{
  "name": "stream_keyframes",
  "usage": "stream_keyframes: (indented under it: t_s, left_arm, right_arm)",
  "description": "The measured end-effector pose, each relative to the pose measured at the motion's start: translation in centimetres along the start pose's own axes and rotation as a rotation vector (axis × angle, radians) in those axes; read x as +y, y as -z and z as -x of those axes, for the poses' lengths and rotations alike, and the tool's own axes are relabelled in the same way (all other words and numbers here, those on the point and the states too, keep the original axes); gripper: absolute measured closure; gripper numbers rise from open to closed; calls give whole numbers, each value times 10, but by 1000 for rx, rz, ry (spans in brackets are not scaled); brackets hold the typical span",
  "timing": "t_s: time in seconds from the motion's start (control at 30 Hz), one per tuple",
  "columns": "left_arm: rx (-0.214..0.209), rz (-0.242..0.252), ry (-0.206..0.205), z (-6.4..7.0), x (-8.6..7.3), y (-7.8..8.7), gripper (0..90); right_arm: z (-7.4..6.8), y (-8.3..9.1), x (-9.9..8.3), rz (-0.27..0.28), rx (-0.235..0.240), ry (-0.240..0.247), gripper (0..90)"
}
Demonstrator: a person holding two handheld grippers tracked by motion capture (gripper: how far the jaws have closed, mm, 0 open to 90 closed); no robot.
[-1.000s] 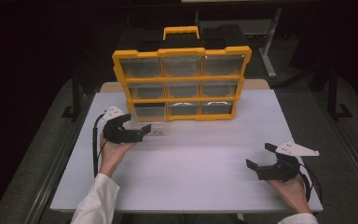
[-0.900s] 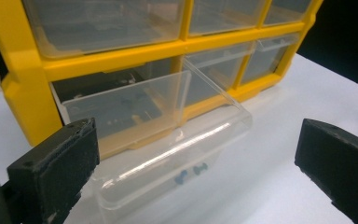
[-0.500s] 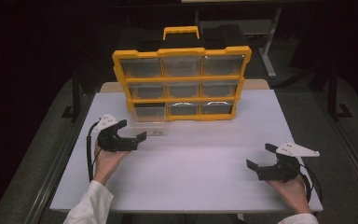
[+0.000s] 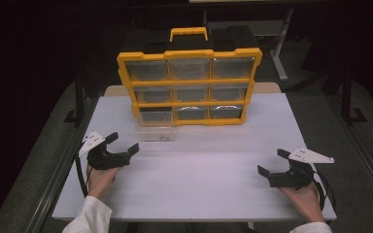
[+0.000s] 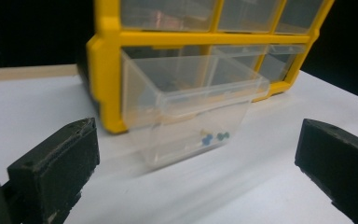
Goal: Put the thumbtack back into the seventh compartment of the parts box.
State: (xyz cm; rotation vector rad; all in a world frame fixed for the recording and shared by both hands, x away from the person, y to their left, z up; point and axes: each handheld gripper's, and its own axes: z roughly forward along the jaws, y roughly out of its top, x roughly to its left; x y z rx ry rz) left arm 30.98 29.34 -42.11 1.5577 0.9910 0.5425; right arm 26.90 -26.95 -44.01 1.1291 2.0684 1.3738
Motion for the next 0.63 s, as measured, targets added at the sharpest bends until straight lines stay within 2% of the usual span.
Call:
stream_keyframes:
  t_s: [0.13,0.27,0.47,0.63]
  left_arm:
    - [24,52,33,-5,-3,9,0]
    - [51,79,42,-10,-4,16,0]
    - [51,57,46,-13,-7,16,0]
    - [44,60,42,-13,-8,15,0]
  right_arm:
    - [0,1,0,4,-1,-2,0]
    - [1,2,-1,7,-1,-3,0]
    - [0,2,-1,9,-2,-4,0]
    - [0,3,-1,14,-3,-7,0]
